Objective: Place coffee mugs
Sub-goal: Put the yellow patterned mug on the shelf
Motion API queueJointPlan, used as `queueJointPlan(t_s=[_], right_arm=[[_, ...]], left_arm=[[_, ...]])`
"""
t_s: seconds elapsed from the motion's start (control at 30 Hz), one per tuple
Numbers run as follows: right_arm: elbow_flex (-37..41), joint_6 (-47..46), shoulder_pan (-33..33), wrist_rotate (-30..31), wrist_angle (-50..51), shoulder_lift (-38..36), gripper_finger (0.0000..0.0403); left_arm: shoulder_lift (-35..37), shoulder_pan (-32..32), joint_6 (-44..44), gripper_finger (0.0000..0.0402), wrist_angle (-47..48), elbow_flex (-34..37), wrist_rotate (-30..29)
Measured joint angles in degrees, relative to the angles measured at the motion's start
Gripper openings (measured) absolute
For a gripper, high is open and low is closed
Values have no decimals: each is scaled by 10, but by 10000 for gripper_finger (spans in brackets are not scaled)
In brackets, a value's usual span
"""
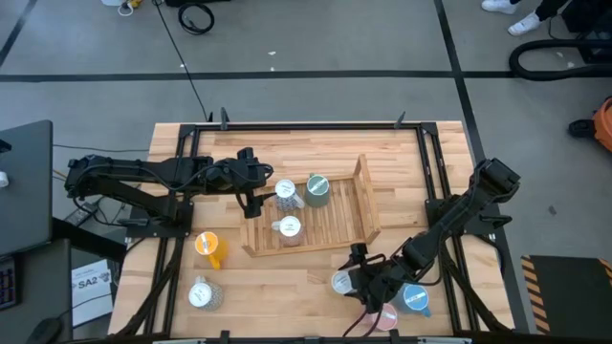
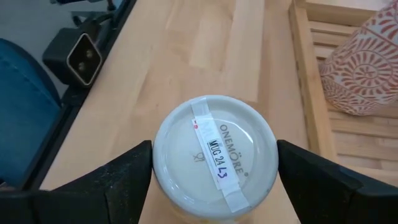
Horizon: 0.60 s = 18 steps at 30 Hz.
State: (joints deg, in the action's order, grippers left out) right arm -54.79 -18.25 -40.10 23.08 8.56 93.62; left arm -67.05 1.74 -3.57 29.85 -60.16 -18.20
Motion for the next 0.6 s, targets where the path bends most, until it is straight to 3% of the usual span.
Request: queueJointPlan(t_s=[0.6], right_arm=[[1, 5, 56, 30, -28, 0, 324]], left_arm=[[0, 0, 0, 302, 0, 0, 0]])
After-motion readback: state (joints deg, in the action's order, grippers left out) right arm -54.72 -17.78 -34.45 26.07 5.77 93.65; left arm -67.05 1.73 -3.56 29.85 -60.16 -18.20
